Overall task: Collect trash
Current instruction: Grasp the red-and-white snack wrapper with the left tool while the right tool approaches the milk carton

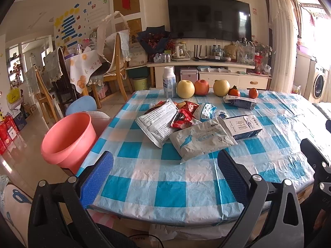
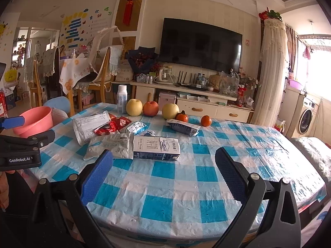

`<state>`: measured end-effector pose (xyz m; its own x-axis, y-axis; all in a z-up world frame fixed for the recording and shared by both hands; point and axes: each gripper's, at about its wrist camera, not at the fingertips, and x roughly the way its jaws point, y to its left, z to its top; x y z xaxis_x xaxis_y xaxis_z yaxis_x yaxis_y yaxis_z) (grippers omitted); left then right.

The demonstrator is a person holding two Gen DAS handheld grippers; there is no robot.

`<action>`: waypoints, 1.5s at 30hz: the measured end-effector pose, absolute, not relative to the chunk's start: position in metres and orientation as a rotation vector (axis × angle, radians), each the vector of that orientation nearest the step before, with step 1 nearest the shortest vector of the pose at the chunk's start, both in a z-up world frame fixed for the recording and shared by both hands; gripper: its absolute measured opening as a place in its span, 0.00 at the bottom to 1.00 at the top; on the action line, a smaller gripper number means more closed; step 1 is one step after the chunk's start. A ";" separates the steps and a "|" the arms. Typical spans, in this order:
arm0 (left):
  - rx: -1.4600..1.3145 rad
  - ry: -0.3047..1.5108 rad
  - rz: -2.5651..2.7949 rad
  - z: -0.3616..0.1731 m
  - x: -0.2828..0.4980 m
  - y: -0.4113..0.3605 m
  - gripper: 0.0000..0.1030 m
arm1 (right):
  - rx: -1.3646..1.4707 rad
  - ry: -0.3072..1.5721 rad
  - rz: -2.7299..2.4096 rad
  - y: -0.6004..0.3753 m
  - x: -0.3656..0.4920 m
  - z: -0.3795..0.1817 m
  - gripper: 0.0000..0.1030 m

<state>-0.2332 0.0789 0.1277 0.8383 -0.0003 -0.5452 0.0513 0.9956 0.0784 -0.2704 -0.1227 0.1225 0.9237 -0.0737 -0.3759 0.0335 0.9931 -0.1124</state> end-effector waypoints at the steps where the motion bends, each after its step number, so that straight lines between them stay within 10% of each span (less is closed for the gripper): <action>1: 0.092 0.577 -0.028 0.127 -0.233 0.078 0.96 | -0.101 0.391 -0.054 -0.123 -0.270 0.122 0.97; 28: 0.076 0.665 -0.082 0.078 -0.184 0.093 0.96 | 0.134 0.603 0.091 -0.161 -0.203 0.091 0.95; 45: -0.022 0.721 -0.103 0.063 -0.074 0.146 0.96 | 0.383 0.805 0.366 -0.148 -0.144 0.051 0.63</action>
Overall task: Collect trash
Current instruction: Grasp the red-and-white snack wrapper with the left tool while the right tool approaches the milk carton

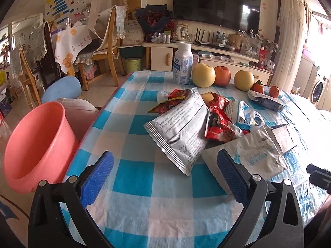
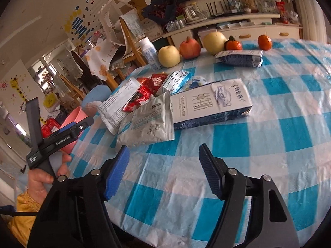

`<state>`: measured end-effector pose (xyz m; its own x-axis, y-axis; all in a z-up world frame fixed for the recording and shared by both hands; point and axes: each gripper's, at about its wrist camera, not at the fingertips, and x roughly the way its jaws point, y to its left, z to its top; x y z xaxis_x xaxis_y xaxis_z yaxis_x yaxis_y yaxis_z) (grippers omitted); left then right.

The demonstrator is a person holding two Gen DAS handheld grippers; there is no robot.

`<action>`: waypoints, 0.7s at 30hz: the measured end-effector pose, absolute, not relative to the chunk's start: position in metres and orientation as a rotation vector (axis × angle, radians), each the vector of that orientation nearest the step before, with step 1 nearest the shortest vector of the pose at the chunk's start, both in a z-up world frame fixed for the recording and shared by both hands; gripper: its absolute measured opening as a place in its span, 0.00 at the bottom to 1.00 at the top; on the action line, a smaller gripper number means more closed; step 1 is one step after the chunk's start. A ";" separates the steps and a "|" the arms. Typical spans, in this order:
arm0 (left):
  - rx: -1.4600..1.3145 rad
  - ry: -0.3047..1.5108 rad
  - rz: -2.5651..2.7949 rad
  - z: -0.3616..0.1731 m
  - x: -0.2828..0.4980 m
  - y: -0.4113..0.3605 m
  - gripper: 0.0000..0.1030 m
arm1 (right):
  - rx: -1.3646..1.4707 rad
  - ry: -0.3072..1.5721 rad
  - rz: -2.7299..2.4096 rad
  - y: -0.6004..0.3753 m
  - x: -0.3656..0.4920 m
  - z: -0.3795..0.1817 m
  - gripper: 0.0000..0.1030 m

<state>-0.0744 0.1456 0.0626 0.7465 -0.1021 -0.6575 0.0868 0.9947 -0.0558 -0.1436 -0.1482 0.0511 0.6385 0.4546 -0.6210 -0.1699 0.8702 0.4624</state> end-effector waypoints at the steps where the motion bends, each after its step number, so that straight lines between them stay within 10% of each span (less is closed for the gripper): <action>1: -0.056 0.736 -0.114 0.059 -0.068 0.149 0.95 | 0.400 0.823 0.389 -0.144 -0.140 0.046 0.58; 11: -0.185 0.774 -0.174 0.042 -0.032 0.149 0.93 | 0.498 0.860 0.368 -0.151 -0.125 0.032 0.55; 21: -0.274 0.806 -0.174 0.024 -0.006 0.148 0.50 | 0.577 0.846 0.224 -0.190 -0.107 0.027 0.71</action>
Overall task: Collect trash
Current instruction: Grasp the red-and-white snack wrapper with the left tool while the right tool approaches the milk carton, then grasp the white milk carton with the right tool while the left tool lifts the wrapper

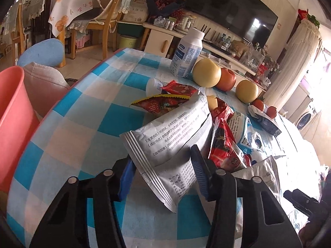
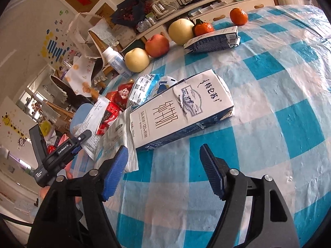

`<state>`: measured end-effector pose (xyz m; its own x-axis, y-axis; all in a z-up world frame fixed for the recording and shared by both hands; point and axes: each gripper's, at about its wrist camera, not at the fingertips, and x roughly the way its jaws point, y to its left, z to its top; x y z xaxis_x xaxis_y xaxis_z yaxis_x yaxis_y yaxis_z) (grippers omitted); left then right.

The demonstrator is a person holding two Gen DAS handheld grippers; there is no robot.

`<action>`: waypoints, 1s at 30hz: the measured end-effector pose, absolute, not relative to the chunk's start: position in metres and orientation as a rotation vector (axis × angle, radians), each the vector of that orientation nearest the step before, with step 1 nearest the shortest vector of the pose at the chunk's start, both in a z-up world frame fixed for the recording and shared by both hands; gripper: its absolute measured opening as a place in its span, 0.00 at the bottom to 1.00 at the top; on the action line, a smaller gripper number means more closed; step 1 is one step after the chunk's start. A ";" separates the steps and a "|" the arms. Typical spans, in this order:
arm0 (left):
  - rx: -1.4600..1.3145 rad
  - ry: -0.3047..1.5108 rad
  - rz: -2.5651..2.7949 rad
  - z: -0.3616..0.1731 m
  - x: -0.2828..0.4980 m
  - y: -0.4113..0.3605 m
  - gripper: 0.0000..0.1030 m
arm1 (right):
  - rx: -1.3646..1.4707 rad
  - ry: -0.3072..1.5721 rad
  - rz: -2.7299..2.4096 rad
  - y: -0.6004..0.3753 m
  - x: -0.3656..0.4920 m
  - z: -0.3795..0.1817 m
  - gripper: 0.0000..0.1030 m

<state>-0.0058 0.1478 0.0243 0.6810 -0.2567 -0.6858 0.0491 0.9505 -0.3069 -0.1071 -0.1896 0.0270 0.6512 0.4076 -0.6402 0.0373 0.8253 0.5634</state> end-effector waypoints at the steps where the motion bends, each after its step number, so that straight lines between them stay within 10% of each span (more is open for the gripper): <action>1: -0.274 0.802 -0.170 0.025 -0.005 0.147 0.49 | 0.579 0.851 0.225 -0.190 -0.104 0.026 0.71; 22: -0.044 0.835 -0.422 0.029 -0.039 0.086 0.38 | 0.394 0.909 0.107 -0.179 -0.014 0.021 0.89; 30: 0.089 0.750 -0.231 0.033 -0.028 0.089 0.82 | 0.281 0.952 0.105 -0.170 -0.019 0.021 0.89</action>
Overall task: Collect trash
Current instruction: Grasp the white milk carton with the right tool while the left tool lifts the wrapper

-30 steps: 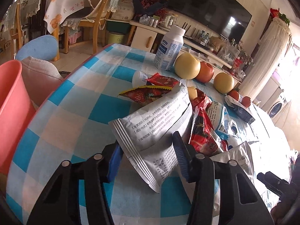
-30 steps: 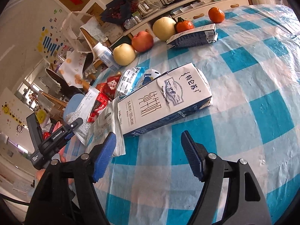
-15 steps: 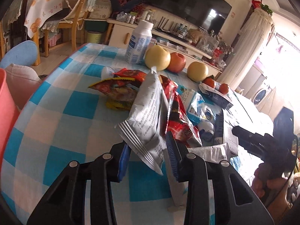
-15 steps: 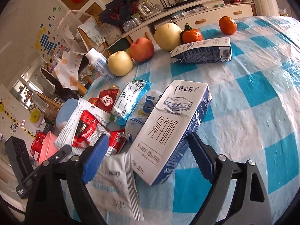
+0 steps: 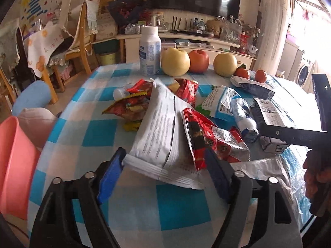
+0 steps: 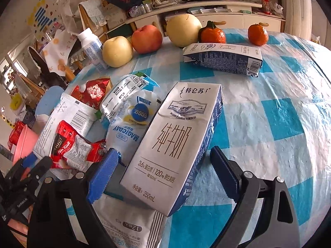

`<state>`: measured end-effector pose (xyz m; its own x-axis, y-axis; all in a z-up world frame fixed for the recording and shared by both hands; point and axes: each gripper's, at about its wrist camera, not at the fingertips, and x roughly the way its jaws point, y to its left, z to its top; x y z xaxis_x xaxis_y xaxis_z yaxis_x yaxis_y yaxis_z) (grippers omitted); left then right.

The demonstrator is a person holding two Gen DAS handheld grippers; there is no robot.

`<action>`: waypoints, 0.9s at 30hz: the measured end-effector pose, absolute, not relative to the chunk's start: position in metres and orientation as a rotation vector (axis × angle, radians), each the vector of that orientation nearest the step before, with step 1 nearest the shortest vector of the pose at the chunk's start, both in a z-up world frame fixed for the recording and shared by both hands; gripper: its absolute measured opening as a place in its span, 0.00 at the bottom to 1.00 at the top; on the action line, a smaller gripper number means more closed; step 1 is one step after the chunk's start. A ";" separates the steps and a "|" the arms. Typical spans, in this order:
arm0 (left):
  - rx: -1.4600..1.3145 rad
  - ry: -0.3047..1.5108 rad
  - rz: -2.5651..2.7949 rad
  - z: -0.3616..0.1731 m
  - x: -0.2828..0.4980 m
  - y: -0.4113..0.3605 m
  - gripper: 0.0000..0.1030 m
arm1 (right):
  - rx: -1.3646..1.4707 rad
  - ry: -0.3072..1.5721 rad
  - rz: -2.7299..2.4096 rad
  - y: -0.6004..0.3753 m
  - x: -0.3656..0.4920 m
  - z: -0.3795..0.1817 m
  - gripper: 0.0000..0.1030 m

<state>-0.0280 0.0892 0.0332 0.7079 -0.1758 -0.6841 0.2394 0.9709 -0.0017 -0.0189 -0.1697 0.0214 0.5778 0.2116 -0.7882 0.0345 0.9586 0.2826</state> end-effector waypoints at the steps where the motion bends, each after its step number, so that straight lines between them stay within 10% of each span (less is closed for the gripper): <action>1: 0.138 0.731 -0.212 0.033 -0.029 0.085 0.83 | 0.265 0.953 0.099 -0.169 -0.020 0.022 0.89; 27: 0.128 0.942 -0.275 0.023 -0.002 0.023 0.92 | 0.167 0.937 0.122 -0.172 -0.025 0.020 0.90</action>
<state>-0.0021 0.0226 0.0225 0.5565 -0.1768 -0.8118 0.2882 0.9575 -0.0110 -0.0250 -0.1718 0.0203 0.5872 0.1764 -0.7900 -0.0315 0.9802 0.1954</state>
